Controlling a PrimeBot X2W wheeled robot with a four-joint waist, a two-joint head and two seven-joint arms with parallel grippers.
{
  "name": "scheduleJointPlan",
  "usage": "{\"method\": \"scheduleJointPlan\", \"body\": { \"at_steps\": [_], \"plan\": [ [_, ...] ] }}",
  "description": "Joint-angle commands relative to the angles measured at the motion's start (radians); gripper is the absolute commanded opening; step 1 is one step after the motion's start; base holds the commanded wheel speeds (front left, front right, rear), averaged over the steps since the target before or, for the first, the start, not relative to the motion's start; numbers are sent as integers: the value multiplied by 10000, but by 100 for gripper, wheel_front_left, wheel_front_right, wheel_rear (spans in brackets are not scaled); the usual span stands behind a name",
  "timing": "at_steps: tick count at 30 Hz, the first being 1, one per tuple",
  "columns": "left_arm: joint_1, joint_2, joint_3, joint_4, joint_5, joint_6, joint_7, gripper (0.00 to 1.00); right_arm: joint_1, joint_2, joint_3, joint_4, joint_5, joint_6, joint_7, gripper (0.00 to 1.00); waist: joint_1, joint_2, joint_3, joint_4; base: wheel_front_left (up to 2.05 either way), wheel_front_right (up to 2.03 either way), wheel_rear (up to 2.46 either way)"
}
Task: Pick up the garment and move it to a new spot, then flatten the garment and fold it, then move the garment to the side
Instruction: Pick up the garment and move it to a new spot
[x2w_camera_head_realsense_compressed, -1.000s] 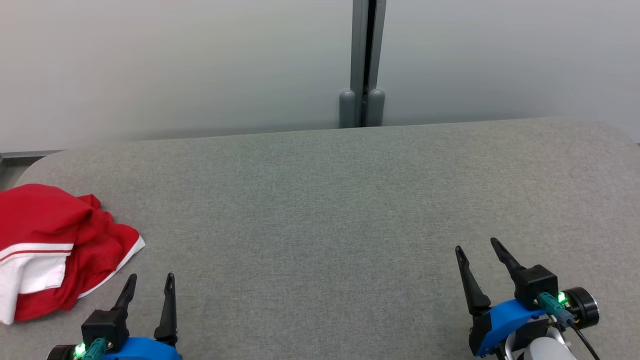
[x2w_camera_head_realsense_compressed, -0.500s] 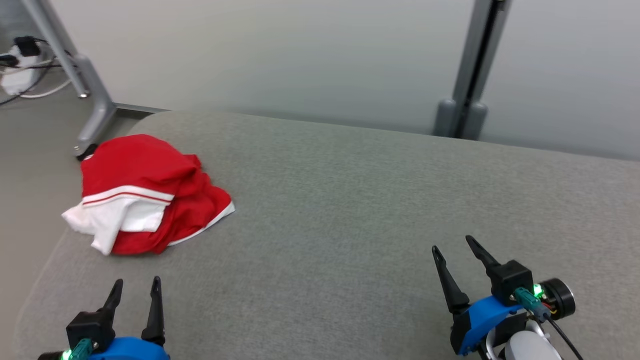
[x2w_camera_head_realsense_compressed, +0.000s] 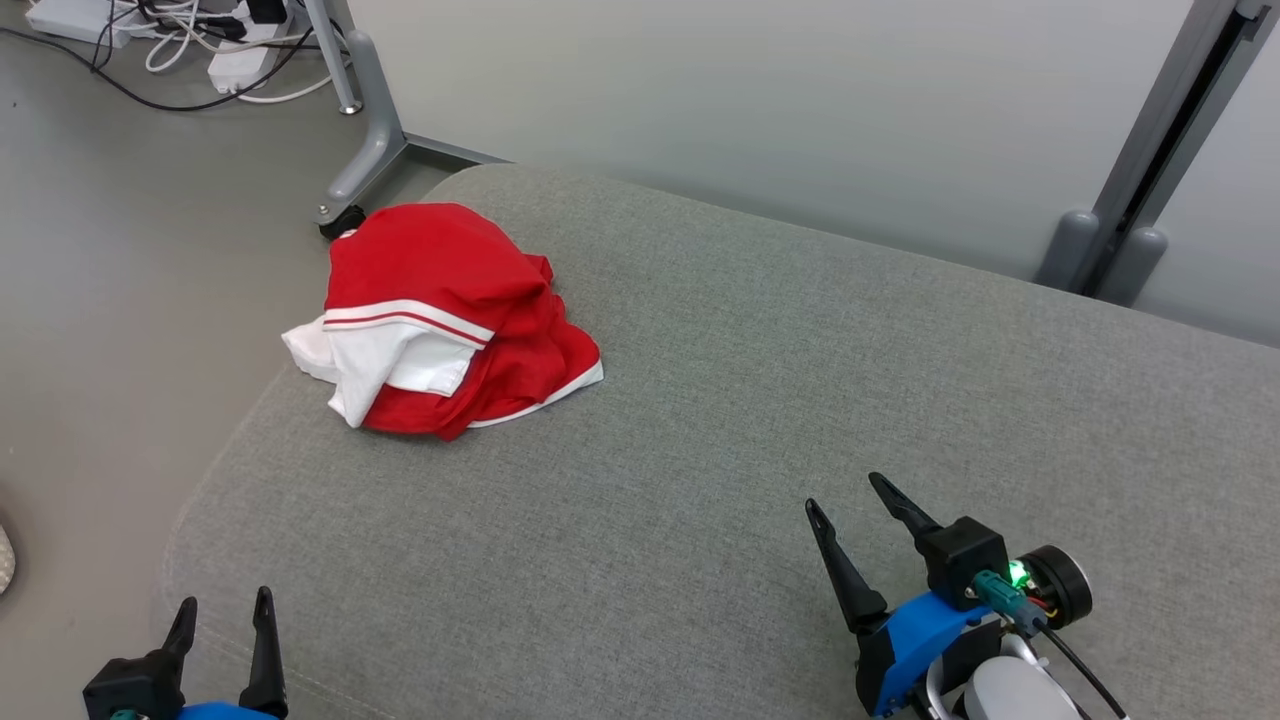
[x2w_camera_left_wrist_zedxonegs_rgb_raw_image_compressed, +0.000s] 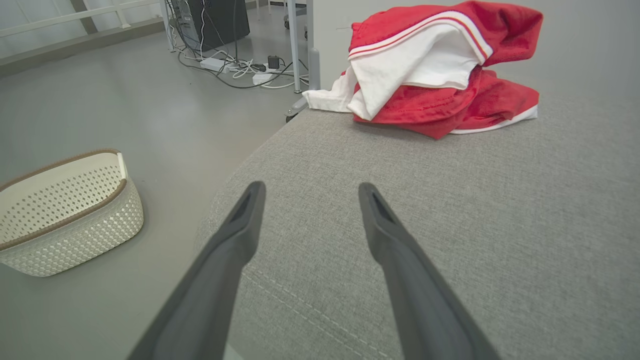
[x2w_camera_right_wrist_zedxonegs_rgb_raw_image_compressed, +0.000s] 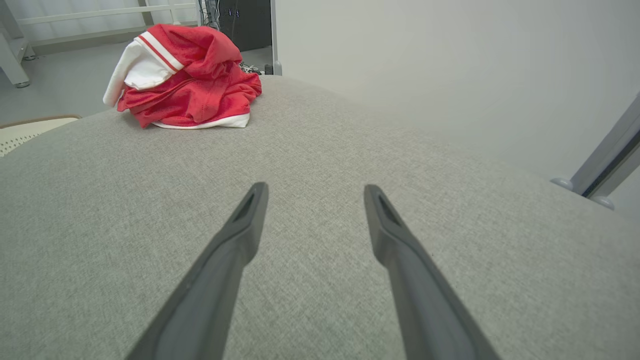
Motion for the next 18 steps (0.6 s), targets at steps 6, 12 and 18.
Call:
{"method": "scheduleJointPlan", "body": {
  "at_steps": [6, 12, 18],
  "plan": [
    [-820, 240, -168, 120, -581, -11, -27, 100, -366, -33, 205, 25, -82, 1, -37, 100, 0, 0, 422, -171, 0, 0, 0],
    [-2336, 1192, -1249, 265, -2015, -11, -27, 100, -766, -30, 352, 1, -389, 1, -37, 100, 0, 0, 1157, -562, 0, 0, 0],
    [-3932, 2607, -3253, 350, -3808, -11, -25, 100, -1206, -28, 436, 82, -678, 1, -36, 100, 0, 0, 1935, -988, 0, 0, 0]
  ]
}}
